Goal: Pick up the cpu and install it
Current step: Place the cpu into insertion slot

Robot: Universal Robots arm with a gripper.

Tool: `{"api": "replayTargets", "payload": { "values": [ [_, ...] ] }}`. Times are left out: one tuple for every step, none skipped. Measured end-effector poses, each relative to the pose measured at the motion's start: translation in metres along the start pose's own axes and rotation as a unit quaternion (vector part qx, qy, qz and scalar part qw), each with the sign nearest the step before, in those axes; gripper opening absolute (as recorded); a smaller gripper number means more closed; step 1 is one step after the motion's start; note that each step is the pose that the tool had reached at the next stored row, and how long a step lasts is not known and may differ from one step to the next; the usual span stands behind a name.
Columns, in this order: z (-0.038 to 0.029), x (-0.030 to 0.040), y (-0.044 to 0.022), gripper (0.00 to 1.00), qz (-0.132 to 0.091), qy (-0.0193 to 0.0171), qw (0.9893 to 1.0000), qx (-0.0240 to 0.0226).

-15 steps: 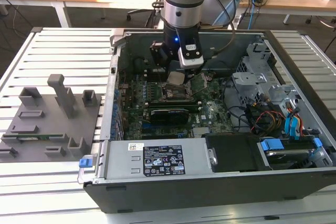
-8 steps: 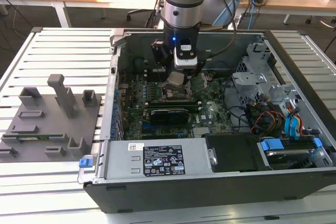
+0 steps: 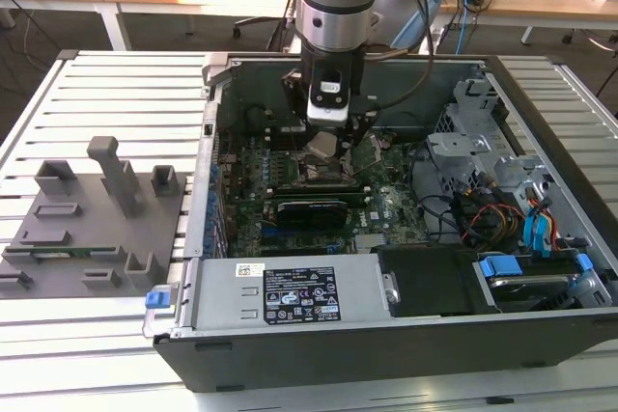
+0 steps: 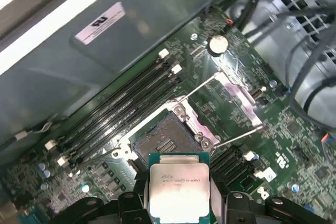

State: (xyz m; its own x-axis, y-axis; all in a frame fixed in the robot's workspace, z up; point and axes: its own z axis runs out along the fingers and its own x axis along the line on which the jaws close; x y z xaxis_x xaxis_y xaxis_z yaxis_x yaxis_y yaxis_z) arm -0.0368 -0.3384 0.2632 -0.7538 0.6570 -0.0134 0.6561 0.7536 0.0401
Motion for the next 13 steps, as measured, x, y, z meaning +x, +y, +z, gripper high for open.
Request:
{"api": "replayTargets", "payload": {
  "values": [
    [0.0,0.0,0.0,0.55,0.008,-0.0004,1.0,0.0001],
    [0.0001,0.0,0.0,0.55,0.017,-0.0007,0.9999,0.0002],
    [0.0001,0.0,0.0,0.55,0.031,-0.0012,0.9995,0.0004],
    [0.0001,0.0,0.0,0.55,0.04,-0.0016,0.9992,0.0005],
    [0.0001,0.0,0.0,0.55,0.053,-0.0021,0.9986,0.0007],
    [0.0001,0.0,0.0,0.55,0.067,-0.0027,0.9977,0.0009],
    [0.0002,0.0,0.0,0.55,0.09,-0.0036,0.9959,0.0012],
    [0.0002,0.0,0.0,0.55,0.103,-0.0041,0.9947,0.0014],
    [0.0003,0.0,0.0,0.55,0.111,-0.0045,0.9938,0.0015],
    [0.0003,0.0,0.0,0.55,0.121,-0.0049,0.9926,0.0016],
    [0.0003,0.0,0.0,0.55,0.13,-0.0052,0.9915,0.0018],
    [0.0004,0.0,0.0,0.55,0.142,-0.0057,0.9899,0.0019],
    [0.0004,0.0,0.0,0.55,0.151,-0.0061,0.9885,0.002]
  ]
}}
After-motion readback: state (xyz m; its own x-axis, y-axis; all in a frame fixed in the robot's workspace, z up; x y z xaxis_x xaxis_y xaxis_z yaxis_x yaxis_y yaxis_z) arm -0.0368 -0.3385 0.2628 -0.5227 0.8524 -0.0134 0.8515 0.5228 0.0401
